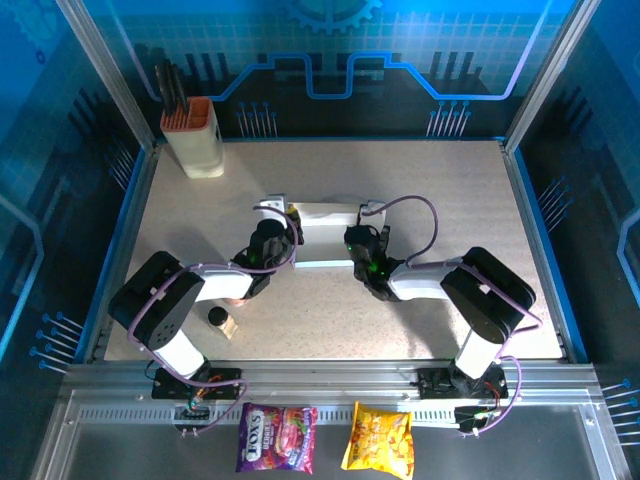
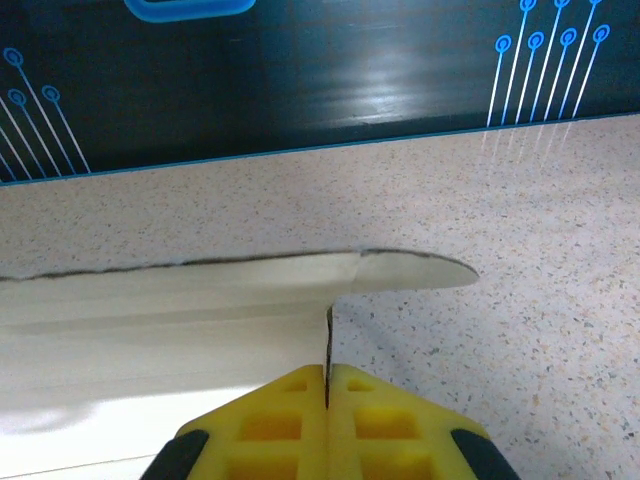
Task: Fold the paper box
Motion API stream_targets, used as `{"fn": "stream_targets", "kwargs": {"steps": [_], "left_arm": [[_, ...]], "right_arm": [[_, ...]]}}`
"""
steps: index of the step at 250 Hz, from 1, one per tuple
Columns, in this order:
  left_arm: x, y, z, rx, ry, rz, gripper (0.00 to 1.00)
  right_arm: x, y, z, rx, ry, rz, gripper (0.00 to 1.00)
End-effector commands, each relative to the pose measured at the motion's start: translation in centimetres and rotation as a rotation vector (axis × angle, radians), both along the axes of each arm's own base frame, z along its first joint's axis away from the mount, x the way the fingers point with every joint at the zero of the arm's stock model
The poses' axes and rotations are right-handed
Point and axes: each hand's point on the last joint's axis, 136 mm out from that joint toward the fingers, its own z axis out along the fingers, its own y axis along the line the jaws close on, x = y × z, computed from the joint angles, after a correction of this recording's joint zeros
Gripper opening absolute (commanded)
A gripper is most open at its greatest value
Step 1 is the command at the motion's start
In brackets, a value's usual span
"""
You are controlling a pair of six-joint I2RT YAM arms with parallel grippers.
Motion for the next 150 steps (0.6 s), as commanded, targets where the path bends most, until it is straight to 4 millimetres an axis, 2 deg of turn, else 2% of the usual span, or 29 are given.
{"fn": "stream_targets", "kwargs": {"steps": [1,75,150], "left_arm": [[-2.1,-3.8,0.7,-0.083,-0.009,-0.144,0.04],[-3.6,-3.4,-0.9,-0.076,0.028,-0.147,0.05],[-5.5,-1.8,-2.1,-0.044,0.087,-0.127,0.21]], "right_arm": [[-2.1,3.3,-1.0,0.03,0.037,0.13,0.0],[-3.5,2.9,-2.7,0.017,0.061,0.13,0.0],[-4.6,2.0,-4.6,-0.013,0.081,0.125,0.0]]}}
